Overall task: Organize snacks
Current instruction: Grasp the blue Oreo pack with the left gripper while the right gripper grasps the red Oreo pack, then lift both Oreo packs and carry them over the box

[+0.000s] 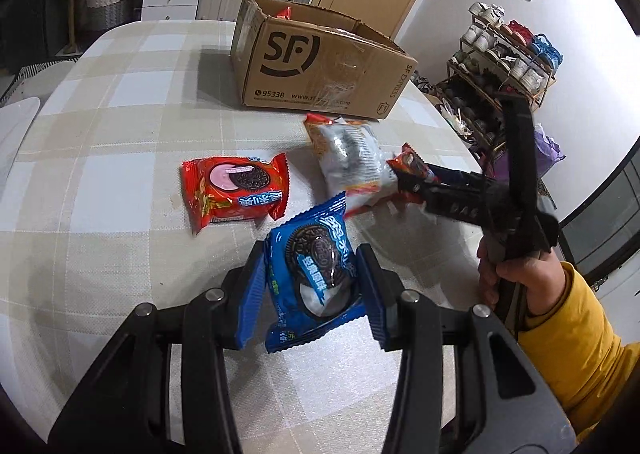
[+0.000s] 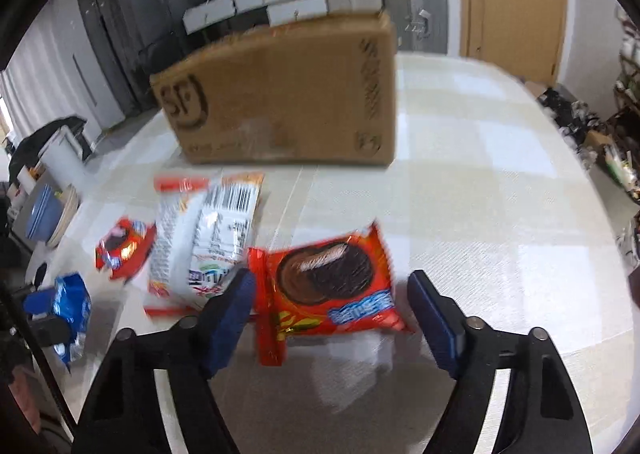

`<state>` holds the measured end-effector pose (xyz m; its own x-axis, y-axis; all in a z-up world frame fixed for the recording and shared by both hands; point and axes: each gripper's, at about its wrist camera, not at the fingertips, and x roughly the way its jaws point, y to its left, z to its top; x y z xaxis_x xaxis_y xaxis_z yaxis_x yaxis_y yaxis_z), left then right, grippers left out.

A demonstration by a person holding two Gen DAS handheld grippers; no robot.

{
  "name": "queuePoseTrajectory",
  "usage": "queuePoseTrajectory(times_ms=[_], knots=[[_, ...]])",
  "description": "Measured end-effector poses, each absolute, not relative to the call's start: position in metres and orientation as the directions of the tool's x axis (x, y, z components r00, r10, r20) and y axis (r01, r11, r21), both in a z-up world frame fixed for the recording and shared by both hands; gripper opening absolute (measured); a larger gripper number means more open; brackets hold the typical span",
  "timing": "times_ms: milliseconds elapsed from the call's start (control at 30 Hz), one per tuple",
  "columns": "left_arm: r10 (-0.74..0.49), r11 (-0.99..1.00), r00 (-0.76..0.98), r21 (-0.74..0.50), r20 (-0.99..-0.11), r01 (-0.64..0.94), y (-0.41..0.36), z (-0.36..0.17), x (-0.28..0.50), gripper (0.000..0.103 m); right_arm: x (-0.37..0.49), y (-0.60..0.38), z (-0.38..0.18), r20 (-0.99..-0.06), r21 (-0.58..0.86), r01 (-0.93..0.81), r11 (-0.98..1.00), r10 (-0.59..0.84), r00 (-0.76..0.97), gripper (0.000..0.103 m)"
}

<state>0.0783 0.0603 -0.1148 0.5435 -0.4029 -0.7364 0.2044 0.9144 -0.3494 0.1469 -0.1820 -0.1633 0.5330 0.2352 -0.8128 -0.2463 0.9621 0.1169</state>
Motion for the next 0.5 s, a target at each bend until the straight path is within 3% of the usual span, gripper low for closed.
queuePoseTrajectory(times_ms=[200, 500], knots=[[-0.395, 0.918, 0.552, -0.34, -0.735, 0.204, 0.06, -0.108, 0.073, 0.041, 0.147, -0.186, -0.16, -0.802, 0.161, -0.25, 0.955, 0.274, 0.532, 0.054], [-0.371, 0.927, 0.584, -0.32, -0.722, 0.194, 0.062, -0.091, 0.06, 0.041, 0.122, -0.203, -0.126, -0.71, 0.268, -0.253, 0.929, 0.369, 0.6, 0.05]])
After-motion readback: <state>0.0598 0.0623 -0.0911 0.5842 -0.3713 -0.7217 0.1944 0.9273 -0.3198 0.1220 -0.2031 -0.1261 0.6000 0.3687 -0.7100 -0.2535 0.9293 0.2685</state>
